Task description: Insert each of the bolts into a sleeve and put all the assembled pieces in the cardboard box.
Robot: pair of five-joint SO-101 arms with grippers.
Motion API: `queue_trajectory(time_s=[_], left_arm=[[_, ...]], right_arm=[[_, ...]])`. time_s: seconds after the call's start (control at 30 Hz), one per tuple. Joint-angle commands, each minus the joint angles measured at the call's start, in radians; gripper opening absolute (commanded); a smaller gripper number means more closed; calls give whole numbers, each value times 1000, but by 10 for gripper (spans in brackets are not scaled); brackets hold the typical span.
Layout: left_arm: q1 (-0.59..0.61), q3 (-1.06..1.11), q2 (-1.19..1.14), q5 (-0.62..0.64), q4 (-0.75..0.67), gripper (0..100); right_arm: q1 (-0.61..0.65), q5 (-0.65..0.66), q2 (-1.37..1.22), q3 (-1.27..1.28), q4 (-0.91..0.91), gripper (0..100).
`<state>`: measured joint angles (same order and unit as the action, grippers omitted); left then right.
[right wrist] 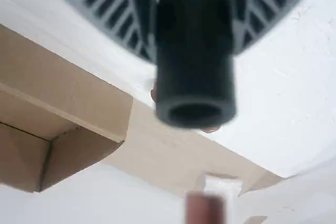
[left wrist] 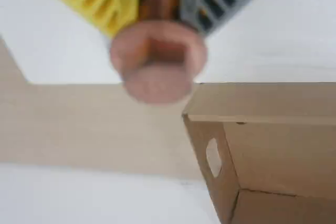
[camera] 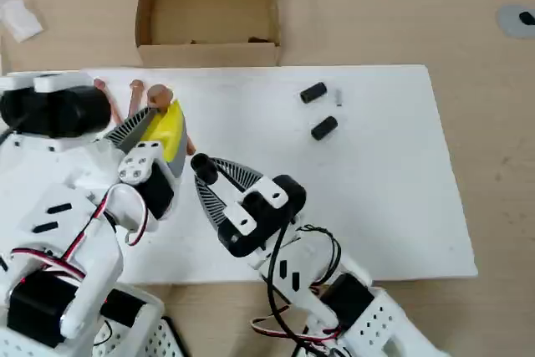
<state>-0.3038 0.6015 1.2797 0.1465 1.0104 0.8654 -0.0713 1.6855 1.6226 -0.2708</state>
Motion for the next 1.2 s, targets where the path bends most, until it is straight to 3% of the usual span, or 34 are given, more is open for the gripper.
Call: queue_trajectory(time_s=[0.0, 0.67, 0.83, 1.17], left_arm=[[-15, 31, 38, -20, -3, 5], [-18, 68, 68, -12, -41, 5], [-101, 74, 64, -18, -41, 5], [-100, 95, 65, -34, -41, 5]], right_arm=[[10, -11, 5, -13, 20, 9], [10, -11, 4, -5, 9, 9], [10, -11, 4, -5, -9, 9], [10, -11, 5, -10, -9, 9]])
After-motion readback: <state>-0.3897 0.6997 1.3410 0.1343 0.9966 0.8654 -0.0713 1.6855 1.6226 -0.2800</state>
